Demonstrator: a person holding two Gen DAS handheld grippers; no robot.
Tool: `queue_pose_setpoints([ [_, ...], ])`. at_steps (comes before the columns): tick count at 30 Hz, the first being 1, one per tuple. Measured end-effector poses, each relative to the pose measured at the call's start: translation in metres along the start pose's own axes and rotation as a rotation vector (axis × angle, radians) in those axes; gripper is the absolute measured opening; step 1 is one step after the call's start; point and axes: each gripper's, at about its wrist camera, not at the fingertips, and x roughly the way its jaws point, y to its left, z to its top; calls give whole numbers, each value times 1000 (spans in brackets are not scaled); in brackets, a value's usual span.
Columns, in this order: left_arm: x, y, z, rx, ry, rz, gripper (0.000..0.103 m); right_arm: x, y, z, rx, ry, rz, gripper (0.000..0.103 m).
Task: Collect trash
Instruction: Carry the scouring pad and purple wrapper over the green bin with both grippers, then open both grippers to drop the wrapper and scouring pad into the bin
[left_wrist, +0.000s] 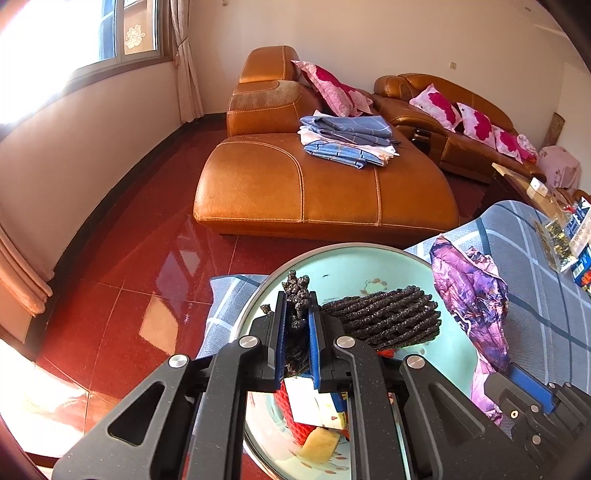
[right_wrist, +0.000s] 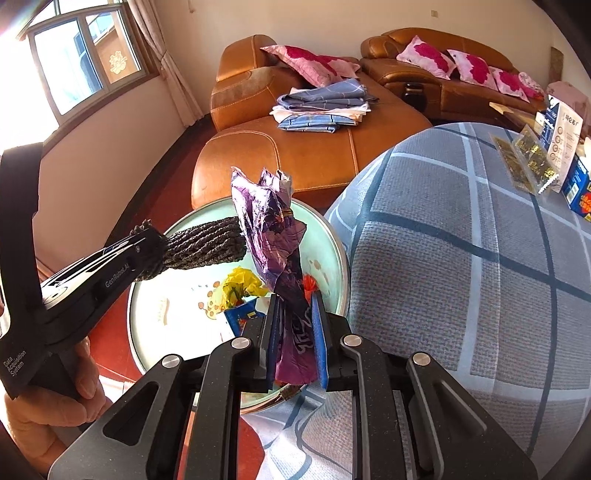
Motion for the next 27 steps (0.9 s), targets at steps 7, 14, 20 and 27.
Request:
queue_pose_setpoints([
  [7,6,-3,-2,10,14,3,10,16,4,3,-12,27,-5,17],
  [14,12,-2,-2,18,28,3,10,26,4,5,-29,29,13,21],
  [20,11,-4,-4,30,27,-1,10,8,-8,-4,7,-47,28,36],
  [27,10,-11,-8,58,28,0,10,-15,-23,-10,50,-99,-9,35],
])
